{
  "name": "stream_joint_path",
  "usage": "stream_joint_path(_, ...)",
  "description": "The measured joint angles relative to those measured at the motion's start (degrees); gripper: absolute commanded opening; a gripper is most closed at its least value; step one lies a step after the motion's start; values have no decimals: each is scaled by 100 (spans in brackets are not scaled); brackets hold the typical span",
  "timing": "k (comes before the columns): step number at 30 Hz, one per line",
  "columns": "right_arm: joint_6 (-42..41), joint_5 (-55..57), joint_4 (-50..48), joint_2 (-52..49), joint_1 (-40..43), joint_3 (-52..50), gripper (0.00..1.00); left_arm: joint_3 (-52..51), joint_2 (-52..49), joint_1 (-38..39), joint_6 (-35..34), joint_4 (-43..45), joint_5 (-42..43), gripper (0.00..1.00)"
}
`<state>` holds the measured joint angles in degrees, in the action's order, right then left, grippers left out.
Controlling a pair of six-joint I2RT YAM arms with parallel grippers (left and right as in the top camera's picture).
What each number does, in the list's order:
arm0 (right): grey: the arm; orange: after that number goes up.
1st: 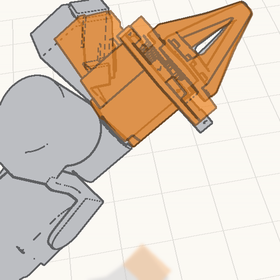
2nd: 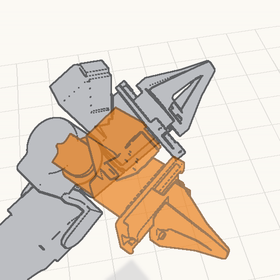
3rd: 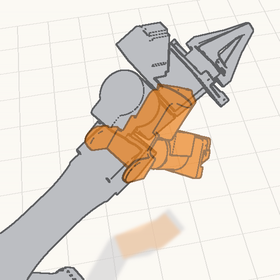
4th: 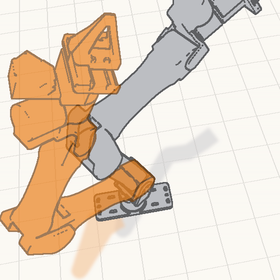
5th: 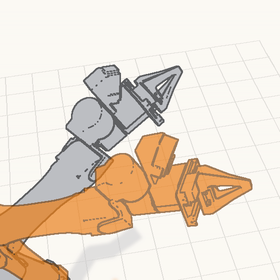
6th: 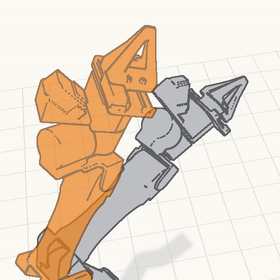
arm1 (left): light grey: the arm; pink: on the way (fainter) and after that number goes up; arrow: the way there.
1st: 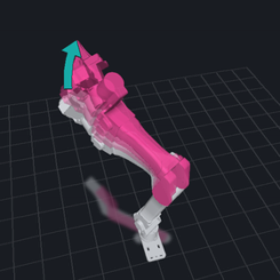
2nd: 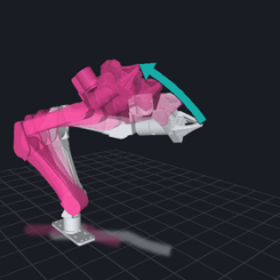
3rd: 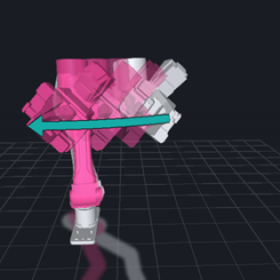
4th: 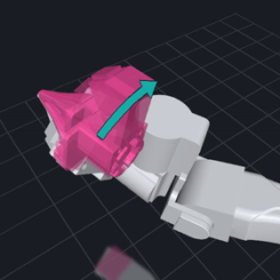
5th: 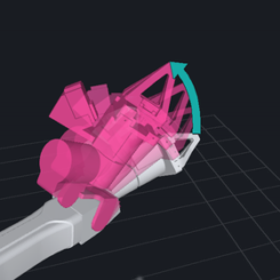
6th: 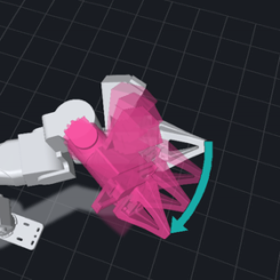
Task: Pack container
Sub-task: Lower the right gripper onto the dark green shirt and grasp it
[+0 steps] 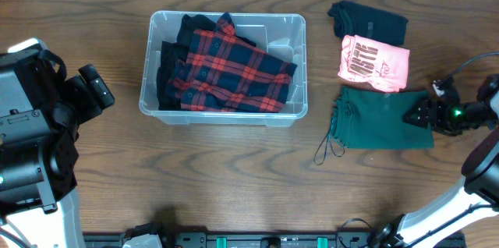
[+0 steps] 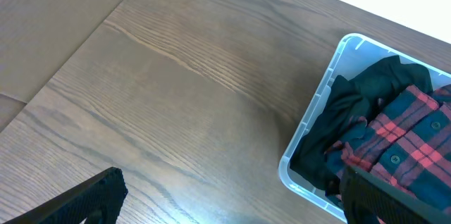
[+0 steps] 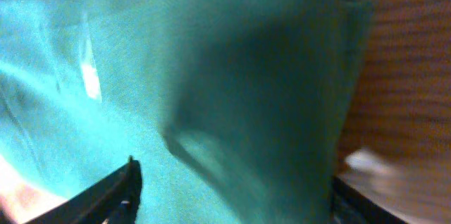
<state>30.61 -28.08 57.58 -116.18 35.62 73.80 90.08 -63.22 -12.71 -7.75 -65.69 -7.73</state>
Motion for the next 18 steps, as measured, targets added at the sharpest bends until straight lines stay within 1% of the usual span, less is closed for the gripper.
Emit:
stream_joint_path(1, -24, -17, 52, -44, -55, 13, 56, 0, 0, 0, 0, 0, -2, 98)
stream_joint_path(2, -22, -57, 98, -90, -109, 28, 50, 0, 0, 0, 0, 0, -2, 98)
stream_joint_path(4, -22, -129, 186, -201, -234, 57, 33, 0, 0, 0, 0, 0, -2, 98)
stream_joint_path(5, -9, -133, 190, -232, -289, 50, 25, 0, 0, 0, 0, 0, -2, 98)
stream_joint_path(9, -98, -284, 275, -396, -444, 26, 7, 0, 0, 0, 0, 0, -2, 98)
stream_joint_path(11, -192, -315, 284, -411, -446, 22, 1, 0, 0, 0, 0, 0, 0, 98)
stream_joint_path(15, -319, -380, 348, -422, -437, 22, 1, 0, 0, 0, 0, 0, 0, 98)
stream_joint_path(18, -345, -680, 629, -437, -411, 42, 1, 0, 0, 0, 0, 0, 0, 98)
